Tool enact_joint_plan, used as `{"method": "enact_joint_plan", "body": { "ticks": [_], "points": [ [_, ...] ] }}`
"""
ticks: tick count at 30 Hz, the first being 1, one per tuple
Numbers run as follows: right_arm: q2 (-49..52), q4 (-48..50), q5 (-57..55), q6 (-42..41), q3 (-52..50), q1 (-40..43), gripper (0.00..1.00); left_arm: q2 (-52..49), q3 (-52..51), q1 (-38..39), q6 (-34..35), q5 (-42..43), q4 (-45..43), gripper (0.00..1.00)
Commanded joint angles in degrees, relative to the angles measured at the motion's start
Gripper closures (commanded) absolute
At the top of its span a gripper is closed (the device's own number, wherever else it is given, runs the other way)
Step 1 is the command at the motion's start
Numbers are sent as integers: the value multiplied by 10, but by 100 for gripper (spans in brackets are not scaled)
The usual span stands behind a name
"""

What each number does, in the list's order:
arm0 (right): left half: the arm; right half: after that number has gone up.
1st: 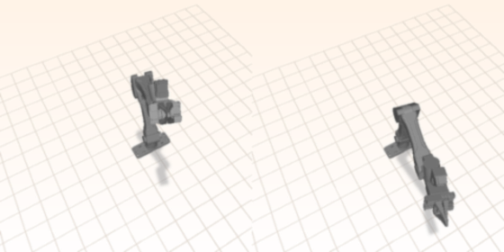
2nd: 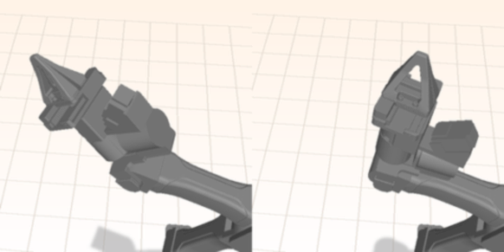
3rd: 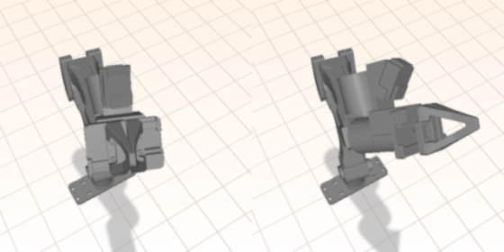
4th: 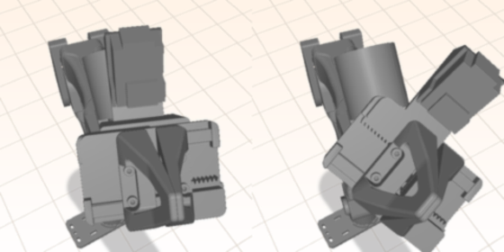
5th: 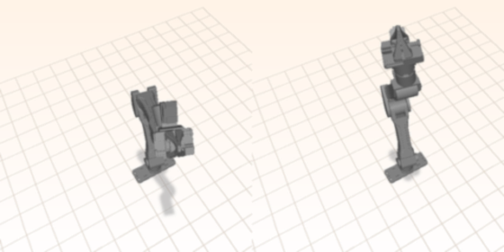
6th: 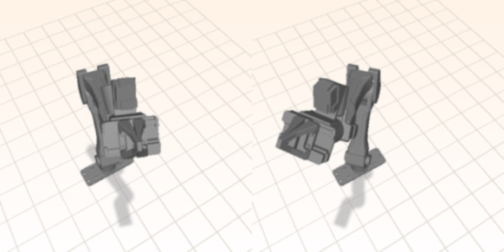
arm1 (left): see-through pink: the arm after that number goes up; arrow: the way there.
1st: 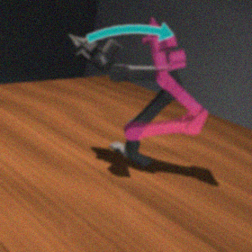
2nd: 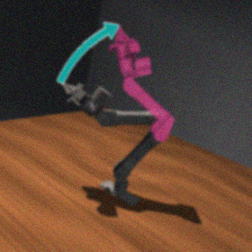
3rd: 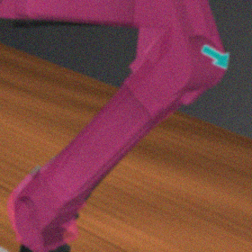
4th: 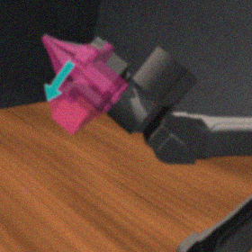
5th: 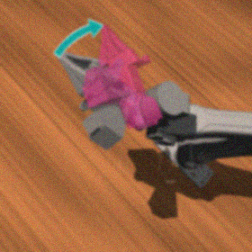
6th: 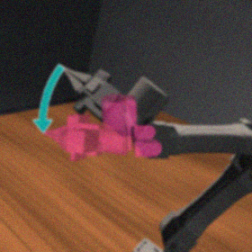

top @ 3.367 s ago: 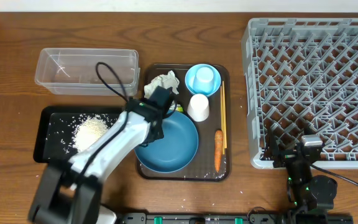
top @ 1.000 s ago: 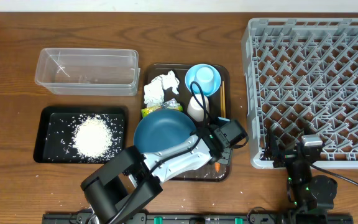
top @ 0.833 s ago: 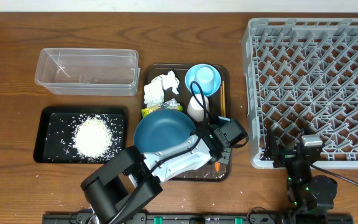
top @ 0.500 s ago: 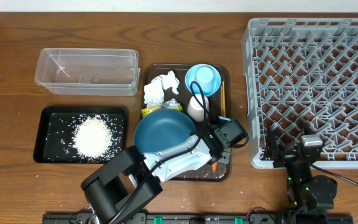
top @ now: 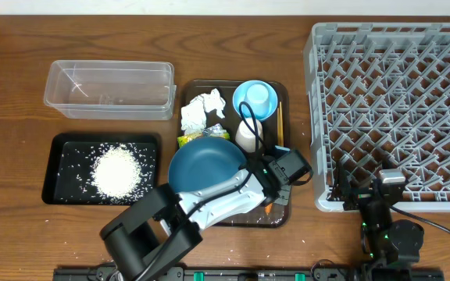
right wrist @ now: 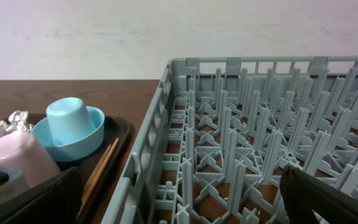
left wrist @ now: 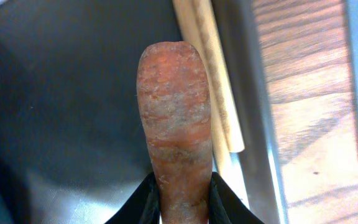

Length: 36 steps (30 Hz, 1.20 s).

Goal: Sort waste into correct bins and load items into the dishwasher rack
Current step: 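Carry the carrot left and lower it onto the rice on the black tray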

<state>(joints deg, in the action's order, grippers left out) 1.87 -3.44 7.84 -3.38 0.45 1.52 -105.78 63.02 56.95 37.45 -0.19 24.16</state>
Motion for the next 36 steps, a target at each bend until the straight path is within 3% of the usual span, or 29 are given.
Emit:
{"method": "enact_joint_plan", "body": {
  "ticks": [1, 9, 13, 23, 29, 36],
  "points": [
    [1, -2, -3, 7, -1, 10, 1, 46, 17, 1, -3, -3, 1, 81],
    [1, -2, -3, 7, -1, 10, 1, 141, 17, -16, -3, -5, 13, 81],
    [1, -2, -3, 7, -1, 10, 1, 215, 17, -71, -4, -23, 64, 81],
    [1, -2, -3, 7, -1, 10, 1, 313, 15, -349, -3, -71, 250, 81],
    [1, -2, -3, 7, -1, 10, 1, 286, -4, -520, -4, -54, 263, 81],
    [1, -2, -3, 7, -1, 10, 1, 220, -5, -633, -4, -43, 252, 81]
  ]
}}
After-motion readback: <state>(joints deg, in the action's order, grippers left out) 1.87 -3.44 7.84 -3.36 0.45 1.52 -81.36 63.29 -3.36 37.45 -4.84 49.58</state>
